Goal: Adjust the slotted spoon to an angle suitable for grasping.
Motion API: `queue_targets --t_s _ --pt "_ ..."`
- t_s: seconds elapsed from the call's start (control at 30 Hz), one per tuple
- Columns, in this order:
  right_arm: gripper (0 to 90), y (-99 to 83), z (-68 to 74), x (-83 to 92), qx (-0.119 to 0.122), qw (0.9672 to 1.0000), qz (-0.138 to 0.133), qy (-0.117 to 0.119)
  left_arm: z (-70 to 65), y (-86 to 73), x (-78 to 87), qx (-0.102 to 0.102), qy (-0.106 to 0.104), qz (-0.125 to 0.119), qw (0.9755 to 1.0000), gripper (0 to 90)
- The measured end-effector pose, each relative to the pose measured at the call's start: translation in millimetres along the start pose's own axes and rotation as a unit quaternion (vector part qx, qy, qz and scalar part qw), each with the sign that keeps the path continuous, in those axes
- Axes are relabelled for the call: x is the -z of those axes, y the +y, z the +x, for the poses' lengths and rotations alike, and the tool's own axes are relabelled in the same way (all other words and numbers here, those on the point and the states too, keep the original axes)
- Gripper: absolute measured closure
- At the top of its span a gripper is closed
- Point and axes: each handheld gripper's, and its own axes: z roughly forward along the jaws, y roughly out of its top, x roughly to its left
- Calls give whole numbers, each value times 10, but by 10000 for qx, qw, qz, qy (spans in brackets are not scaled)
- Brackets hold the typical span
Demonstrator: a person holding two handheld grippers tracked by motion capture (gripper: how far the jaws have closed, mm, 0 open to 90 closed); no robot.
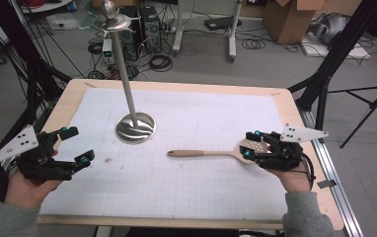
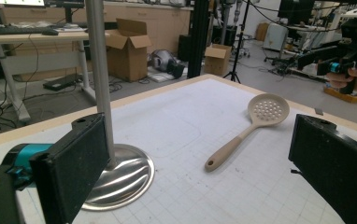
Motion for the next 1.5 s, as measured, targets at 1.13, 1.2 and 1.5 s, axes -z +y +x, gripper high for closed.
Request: queue_targets --t_s 1.13,1.2,1.5 --pt "892 -294 -145 -726 -85 9961 742 474 -31 -130 191 49 212 198 9996 56" --pt "892 -310 -129 -791 19 9956 814 463 -23 -140 203 57 229 219 9995 56" --pt "895 -412 -41 -1062 326 9922 1149 352 -34 -158 230 71 262 244 9993 56"
